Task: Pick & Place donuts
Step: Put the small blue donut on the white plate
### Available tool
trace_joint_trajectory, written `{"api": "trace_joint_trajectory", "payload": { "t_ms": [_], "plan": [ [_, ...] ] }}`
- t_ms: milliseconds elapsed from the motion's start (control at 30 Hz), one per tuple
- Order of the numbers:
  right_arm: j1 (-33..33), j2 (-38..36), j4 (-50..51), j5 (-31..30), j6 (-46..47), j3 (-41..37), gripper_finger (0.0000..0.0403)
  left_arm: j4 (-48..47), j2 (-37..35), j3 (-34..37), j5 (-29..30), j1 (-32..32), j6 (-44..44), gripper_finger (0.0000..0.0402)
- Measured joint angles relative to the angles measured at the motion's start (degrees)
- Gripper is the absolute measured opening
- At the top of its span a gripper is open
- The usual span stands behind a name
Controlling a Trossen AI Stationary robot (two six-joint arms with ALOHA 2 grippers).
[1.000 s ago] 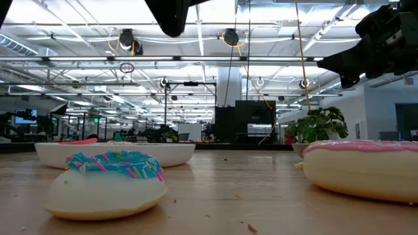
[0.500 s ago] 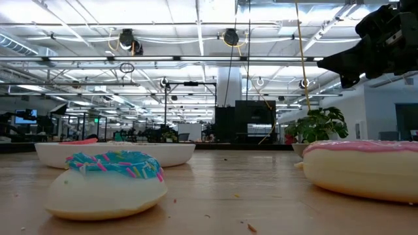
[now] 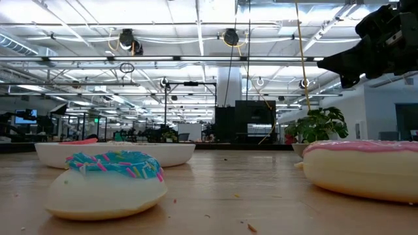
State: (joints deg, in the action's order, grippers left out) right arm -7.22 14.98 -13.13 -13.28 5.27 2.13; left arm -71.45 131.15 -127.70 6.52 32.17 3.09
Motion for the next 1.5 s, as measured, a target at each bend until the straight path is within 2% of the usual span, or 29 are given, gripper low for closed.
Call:
{"api": "trace_joint_trajectory", "payload": {
  "t_ms": [100,200,367,567,767,1100,1500],
  "plan": [
    [0.00,0.00,0.00,0.00,-0.17,0.00,0.0000,1.09,0.00,0.00,0.02,-0.05,-0.76,0.0006],
    [0.00,0.00,0.04,0.02,-0.17,0.00,0.0000,2.05,0.00,0.00,-0.75,0.60,-2.18,0.0034],
    [0.00,0.00,0.09,0.02,-0.14,-0.01,0.0000,5.28,0.00,0.00,-0.39,2.13,-2.45,0.0125],
    [0.00,0.02,0.10,-0.02,-0.11,-0.01,0.0000,6.26,-0.09,2.83,4.32,2.08,1.16,0.0243],
    [0.00,0.04,0.11,0.00,-0.01,-0.01,0.0000,10.43,-0.02,10.95,0.91,1.15,2.86,0.0313],
    [0.00,0.04,0.09,-0.08,-0.12,-0.01,0.0000,16.47,0.02,17.26,-3.71,0.95,2.62,0.0351],
    [0.00,0.04,0.09,-0.13,-0.12,0.00,0.0000,20.22,0.00,23.05,-5.10,0.07,3.48,0.0358]
  ]
}}
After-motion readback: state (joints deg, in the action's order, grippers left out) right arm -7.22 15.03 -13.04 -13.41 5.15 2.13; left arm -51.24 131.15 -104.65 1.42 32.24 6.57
